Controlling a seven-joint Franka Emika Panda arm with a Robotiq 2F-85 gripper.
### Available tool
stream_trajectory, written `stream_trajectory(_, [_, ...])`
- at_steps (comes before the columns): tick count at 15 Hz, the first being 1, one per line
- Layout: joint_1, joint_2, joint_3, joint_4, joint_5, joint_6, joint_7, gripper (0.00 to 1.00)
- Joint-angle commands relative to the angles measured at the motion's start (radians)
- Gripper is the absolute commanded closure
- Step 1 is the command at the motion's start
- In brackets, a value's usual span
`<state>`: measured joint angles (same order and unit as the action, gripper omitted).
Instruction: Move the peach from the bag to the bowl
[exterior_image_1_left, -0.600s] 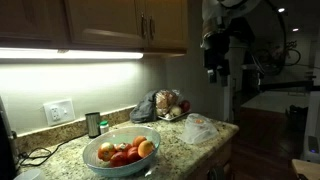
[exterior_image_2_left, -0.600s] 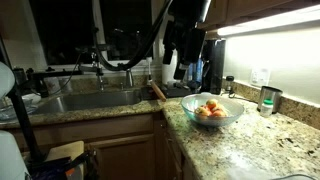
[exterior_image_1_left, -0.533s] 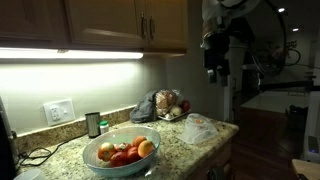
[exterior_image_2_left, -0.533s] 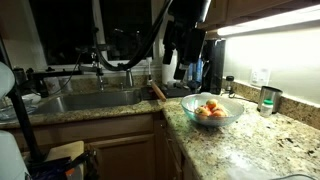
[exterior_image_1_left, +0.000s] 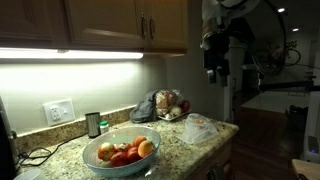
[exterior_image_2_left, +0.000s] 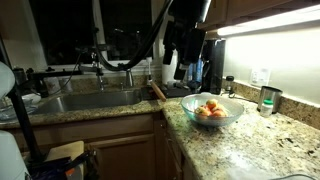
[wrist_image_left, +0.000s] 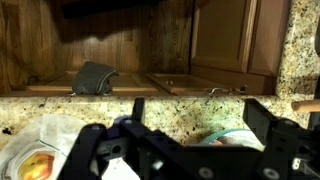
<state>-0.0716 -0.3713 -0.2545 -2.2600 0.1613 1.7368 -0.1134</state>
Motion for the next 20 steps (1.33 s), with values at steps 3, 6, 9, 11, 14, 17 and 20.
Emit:
stream_trajectory(3, [-0.047, 0.061, 0.015, 0.014, -0.011, 0.108, -0.012, 0.0])
stream_trajectory(6, [-0.067, 0.102, 0.008, 0.01, -0.034, 0.199, -0.027, 0.0])
stream_trajectory(9, [-0.1, 0.147, 0.002, 0.005, -0.069, 0.273, -0.019, 0.0])
stream_trajectory(11, [-0.125, 0.173, -0.002, -0.004, -0.116, 0.323, -0.011, 0.0])
stream_trajectory(14, [-0.159, 0.211, -0.01, -0.005, -0.182, 0.374, -0.006, 0.0])
stream_trajectory(17, [-0.18, 0.237, -0.018, -0.013, -0.219, 0.425, -0.009, 0.0])
stream_trajectory(20, [-0.188, 0.26, -0.023, -0.018, -0.219, 0.475, -0.024, 0.0])
